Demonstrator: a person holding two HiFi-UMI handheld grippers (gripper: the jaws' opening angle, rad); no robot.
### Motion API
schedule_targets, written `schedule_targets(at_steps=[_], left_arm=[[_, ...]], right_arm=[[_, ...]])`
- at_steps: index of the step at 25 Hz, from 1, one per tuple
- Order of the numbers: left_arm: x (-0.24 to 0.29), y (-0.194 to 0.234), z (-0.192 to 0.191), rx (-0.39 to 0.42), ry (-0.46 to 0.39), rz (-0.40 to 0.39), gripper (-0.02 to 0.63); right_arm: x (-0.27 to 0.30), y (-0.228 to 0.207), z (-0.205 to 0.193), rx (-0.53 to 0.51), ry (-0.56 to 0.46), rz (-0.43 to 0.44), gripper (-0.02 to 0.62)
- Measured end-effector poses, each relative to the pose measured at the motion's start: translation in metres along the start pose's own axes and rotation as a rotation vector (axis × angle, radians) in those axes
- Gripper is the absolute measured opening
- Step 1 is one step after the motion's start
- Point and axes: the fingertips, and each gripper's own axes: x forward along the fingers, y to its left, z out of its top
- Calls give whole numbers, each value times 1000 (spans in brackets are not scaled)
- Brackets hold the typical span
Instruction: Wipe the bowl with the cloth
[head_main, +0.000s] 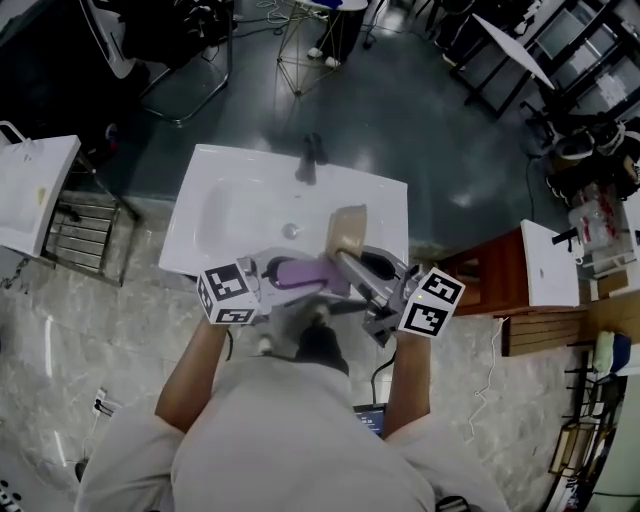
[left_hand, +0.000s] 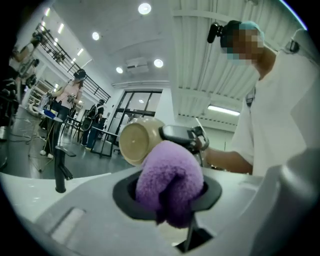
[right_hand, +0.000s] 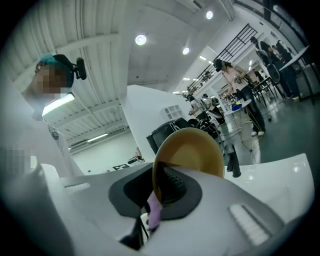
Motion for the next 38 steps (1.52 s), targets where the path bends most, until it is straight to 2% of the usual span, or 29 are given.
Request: schedule_targets(at_steps=[4, 7, 12, 17, 22, 26, 31, 34, 38], left_arm=[[-8, 10, 7, 44, 17, 51, 121], [-15, 18, 17, 86, 23, 94, 121], [-25, 37, 36, 101, -34, 160, 121], [-28, 58, 39, 122, -15, 224, 122], [-30, 72, 36, 115, -15, 279, 122], [-25, 67, 33, 134, -5, 280, 121], [-13, 57, 21, 167, 68, 248, 121], [-11, 49, 19, 158, 68, 214, 121], [-8, 37, 18, 150, 59, 188, 121]], right_arm=[[1, -24, -19, 35, 88, -101, 14], [-3, -29, -30, 69, 119, -112, 14], [-7, -16, -37, 116, 111, -28, 14], [-5, -5, -32, 177, 57, 58, 14], [-7, 6, -12, 231, -51, 148, 14], [-14, 4, 3, 302, -150, 159, 14], [-26, -8, 9, 356, -211, 122, 14], [-29, -20, 11, 366, -254, 47, 14], [-24, -30, 1, 315, -209, -56, 14]])
